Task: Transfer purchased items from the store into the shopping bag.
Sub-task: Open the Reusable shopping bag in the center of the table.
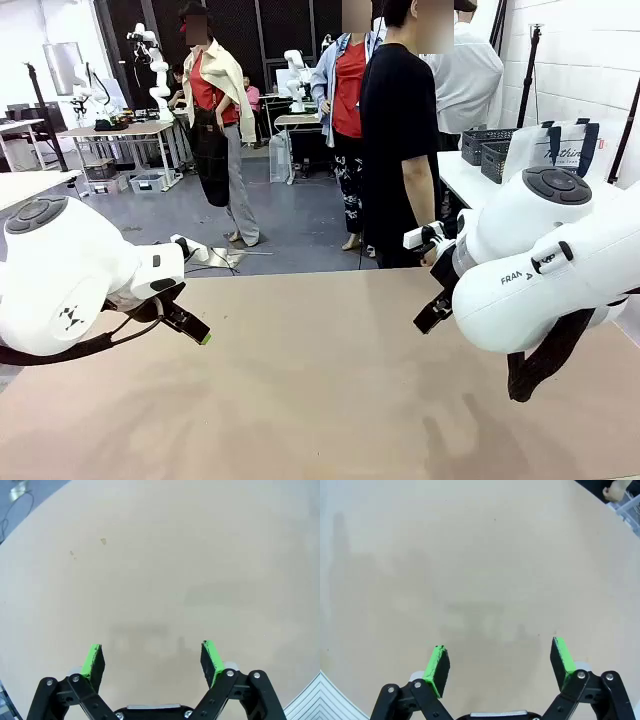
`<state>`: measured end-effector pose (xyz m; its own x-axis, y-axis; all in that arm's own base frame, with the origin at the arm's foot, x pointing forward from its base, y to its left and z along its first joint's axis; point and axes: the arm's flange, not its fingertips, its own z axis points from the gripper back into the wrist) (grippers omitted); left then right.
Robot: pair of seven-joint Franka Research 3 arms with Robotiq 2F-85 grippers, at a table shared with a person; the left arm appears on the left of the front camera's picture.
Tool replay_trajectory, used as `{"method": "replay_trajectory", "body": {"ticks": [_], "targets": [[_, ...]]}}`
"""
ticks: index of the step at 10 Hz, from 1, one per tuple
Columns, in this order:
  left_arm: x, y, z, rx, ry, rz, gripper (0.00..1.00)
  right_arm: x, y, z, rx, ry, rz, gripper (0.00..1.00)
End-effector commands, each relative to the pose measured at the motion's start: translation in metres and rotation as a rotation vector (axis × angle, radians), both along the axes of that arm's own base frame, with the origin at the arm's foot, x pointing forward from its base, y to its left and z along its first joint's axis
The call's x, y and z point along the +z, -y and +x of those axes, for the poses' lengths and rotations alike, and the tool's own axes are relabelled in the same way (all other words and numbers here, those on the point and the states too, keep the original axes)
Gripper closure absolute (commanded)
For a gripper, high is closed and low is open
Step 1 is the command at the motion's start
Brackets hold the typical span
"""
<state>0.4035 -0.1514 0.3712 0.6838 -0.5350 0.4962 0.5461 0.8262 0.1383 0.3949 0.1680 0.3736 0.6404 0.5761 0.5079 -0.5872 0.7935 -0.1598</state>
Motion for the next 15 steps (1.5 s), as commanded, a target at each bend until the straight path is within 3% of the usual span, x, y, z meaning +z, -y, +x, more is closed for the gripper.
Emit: {"method": "replay_trajectory", "body": {"ticks": [1, 15], "targets": [[0.0001, 0.0000, -0.0001, 0.000, 0.000, 0.000, 0.00, 0.0000, 0.0000, 0.0000, 0.000, 0.000, 0.000, 0.00], [0.0001, 0.0000, -0.0001, 0.000, 0.000, 0.000, 0.00, 0.0000, 0.0000, 0.0000, 0.000, 0.000, 0.000, 0.00]]}}
